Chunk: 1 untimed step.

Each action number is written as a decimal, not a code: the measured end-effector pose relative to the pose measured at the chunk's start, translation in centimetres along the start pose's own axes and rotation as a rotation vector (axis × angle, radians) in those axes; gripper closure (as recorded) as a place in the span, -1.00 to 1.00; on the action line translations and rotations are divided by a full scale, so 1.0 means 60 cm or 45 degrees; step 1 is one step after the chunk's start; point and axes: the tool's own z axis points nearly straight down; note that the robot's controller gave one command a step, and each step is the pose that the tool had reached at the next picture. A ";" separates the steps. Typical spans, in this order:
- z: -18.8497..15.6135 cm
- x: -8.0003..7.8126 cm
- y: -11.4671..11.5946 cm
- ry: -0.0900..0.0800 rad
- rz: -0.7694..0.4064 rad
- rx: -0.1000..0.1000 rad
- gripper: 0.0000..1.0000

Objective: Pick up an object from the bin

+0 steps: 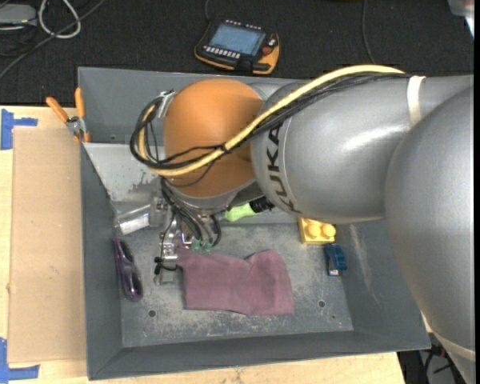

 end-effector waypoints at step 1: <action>-0.008 -0.003 -0.003 -0.009 0.009 -0.002 -1.00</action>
Offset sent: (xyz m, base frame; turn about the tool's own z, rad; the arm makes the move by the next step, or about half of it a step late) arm 0.0225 -0.0691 -0.1299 0.4421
